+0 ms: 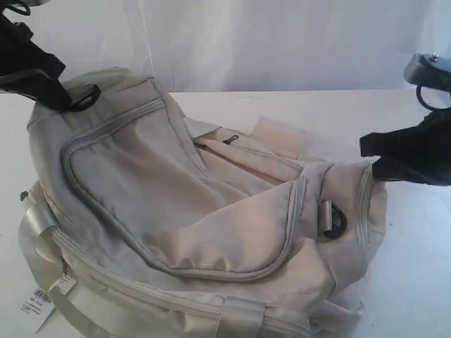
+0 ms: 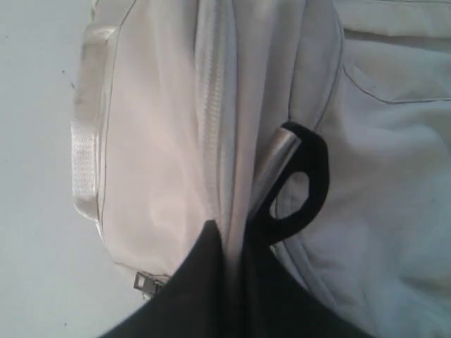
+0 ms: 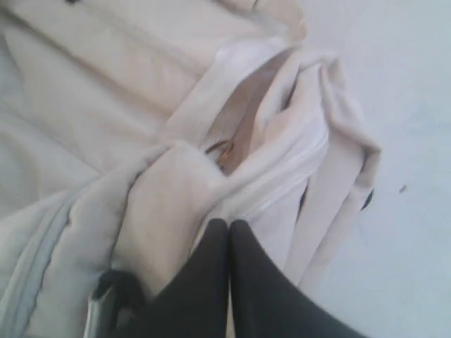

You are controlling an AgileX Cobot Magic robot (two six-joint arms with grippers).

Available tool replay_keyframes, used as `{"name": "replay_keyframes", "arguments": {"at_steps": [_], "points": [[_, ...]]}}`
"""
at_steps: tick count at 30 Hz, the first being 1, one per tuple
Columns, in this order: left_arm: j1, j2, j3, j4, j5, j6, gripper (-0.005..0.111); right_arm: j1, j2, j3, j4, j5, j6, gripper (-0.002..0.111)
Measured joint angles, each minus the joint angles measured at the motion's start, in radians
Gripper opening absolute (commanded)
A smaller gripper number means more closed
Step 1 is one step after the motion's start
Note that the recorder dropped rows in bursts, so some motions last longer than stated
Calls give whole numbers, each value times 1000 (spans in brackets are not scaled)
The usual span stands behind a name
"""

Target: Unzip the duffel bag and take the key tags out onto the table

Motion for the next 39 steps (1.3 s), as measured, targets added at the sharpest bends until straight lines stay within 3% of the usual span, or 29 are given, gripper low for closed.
{"name": "replay_keyframes", "arguments": {"at_steps": [6, 16, 19, 28, 32, 37, 39], "points": [[8, -108, 178, 10, -115, -32, 0, 0, 42, -27, 0, -92, -17, 0], [10, -131, 291, -2, -183, -36, 0, 0, 83, -36, 29, -71, -17, 2], [10, -131, 295, -15, -187, -36, 0, 0, 83, -42, 34, -28, -24, 13], [10, -131, 296, -50, -192, -36, 1, 0, 83, -48, 101, 18, -67, 62], [10, -131, 296, -54, -196, -36, 19, 0, 83, -48, 107, 40, -72, 66], [10, -133, 296, -72, -196, -32, 52, 0, 83, -48, 111, 69, -74, 66], [10, -135, 296, -74, -194, -29, 59, 0, 83, -48, 111, 88, -74, 66]]}}
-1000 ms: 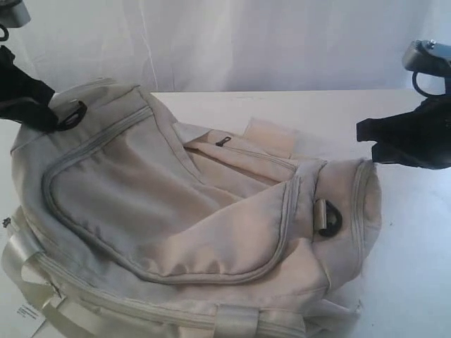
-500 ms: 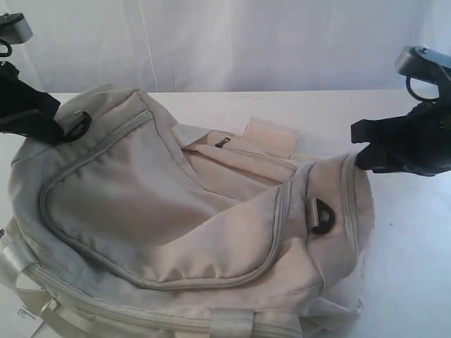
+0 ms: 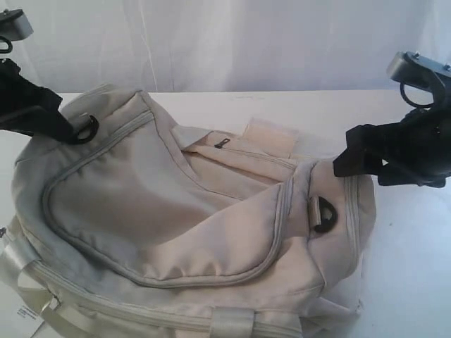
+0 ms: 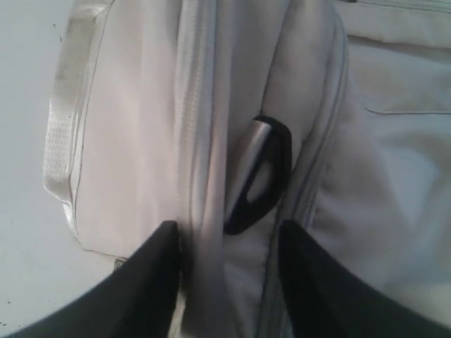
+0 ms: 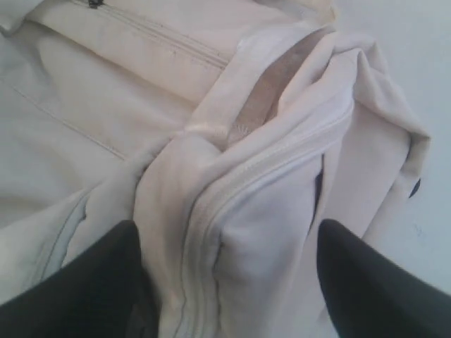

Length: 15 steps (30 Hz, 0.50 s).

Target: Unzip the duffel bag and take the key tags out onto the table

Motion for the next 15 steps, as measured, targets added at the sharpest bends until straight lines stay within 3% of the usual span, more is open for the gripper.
{"name": "replay_keyframes", "arguments": {"at_steps": [15], "points": [[0, 84, 0, -77, 48, 44, 61, 0, 14, 0, 35, 48, 0, 66]]}}
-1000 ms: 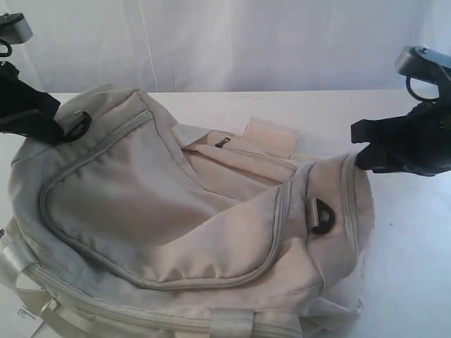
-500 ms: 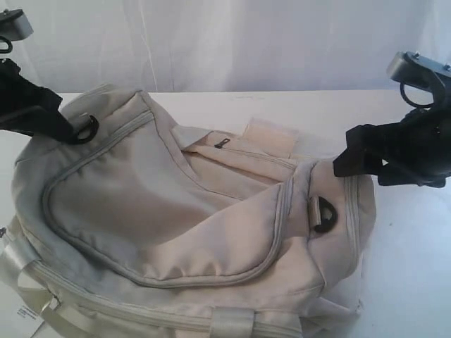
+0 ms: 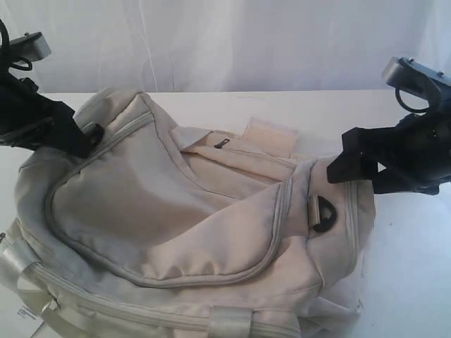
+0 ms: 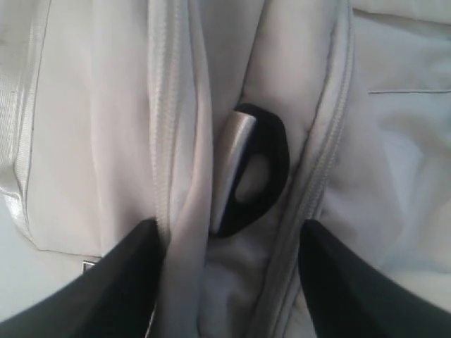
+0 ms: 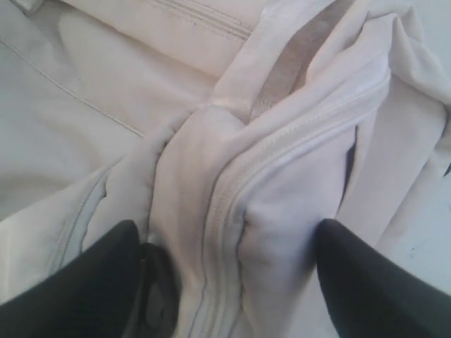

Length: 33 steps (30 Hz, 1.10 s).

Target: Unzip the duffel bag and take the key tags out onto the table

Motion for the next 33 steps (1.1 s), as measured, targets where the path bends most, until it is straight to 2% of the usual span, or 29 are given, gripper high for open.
{"name": "replay_keyframes", "arguments": {"at_steps": [6, 9, 14, 16, 18, 22, 29, 33], "points": [[0, 0, 0, -4, 0, 2, 61, 0, 40, 0, 4, 2, 0, 66], [0, 0, 0, -10, 0, 10, 55, 0, 42, 0, 16, 6, 0, 66], [0, 7, 0, -10, 0, 17, 26, 0, 63, 0, 37, 12, 0, 60], [0, 15, 0, -10, -2, 19, 13, 0, 83, 0, 47, 16, 0, 50], [0, 23, 0, -10, -2, 19, 0, 0, 107, 0, 60, 20, 0, 35], [0, 27, 0, -2, -4, 21, 0, 0, 150, -20, 82, 9, -38, 2], [0, -50, 76, 40, -55, -10, 0, 1, 205, -128, 85, -22, -145, 0], [0, -151, 163, 210, -142, -176, 0, 1, 233, -201, 75, -57, -160, 0]]}}
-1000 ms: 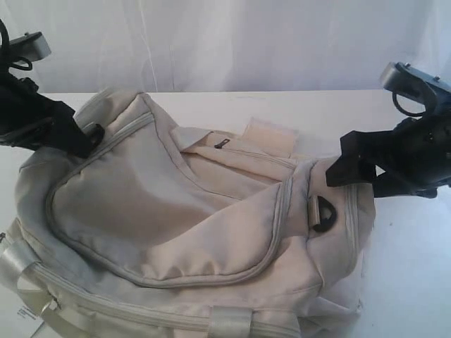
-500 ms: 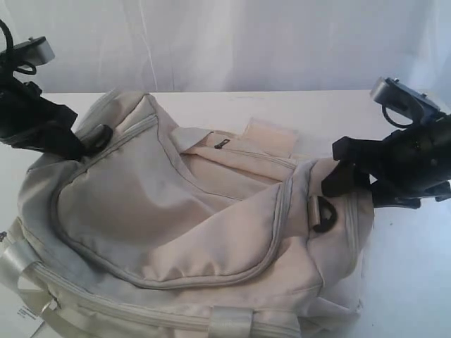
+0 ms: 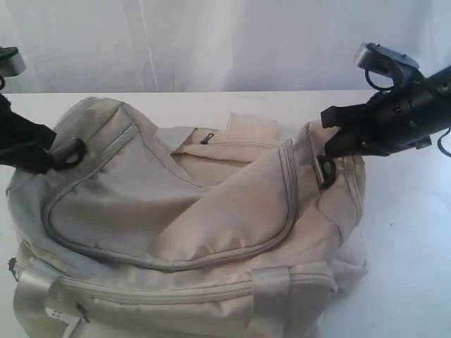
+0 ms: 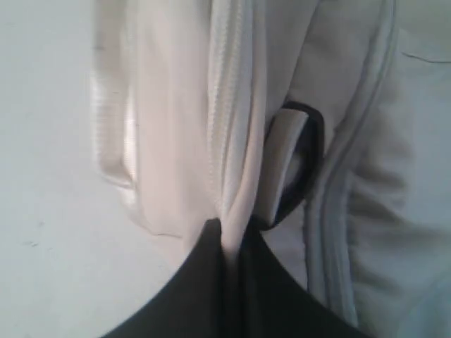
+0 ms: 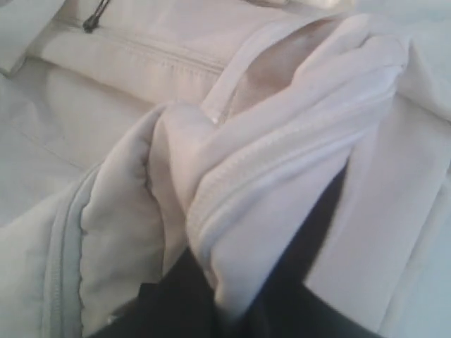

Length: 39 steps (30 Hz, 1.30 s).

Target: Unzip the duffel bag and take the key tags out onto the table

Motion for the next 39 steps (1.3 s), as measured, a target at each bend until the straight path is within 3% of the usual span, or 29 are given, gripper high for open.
{"name": "replay_keyframes", "arguments": {"at_steps": [4, 10, 25, 27, 30, 32, 34, 39], "points": [[0, -82, 56, 139, -50, -155, 0, 0, 12, -47, -2, -4, 0, 0], [0, -107, 94, 222, -109, -251, 0, 0, 16, -54, -7, -12, 0, 0], [0, -122, 39, 270, -104, -288, 0, 2, 67, -125, 53, -15, -72, 0], [0, -122, 37, 274, -90, -290, 0, 2, 67, -128, 53, 5, -75, 6], [0, -111, 35, 278, -68, -278, 1, 2, 67, -133, 14, 40, -72, 28], [0, -104, 35, 278, -66, -274, 13, 0, 65, -133, -19, 65, -35, 43], [0, -102, 35, 278, -66, -272, 26, 0, 63, -133, -57, 93, -16, 48], [0, -102, 35, 288, -54, -272, 55, 0, 56, -133, -139, 130, 32, 50]]}}
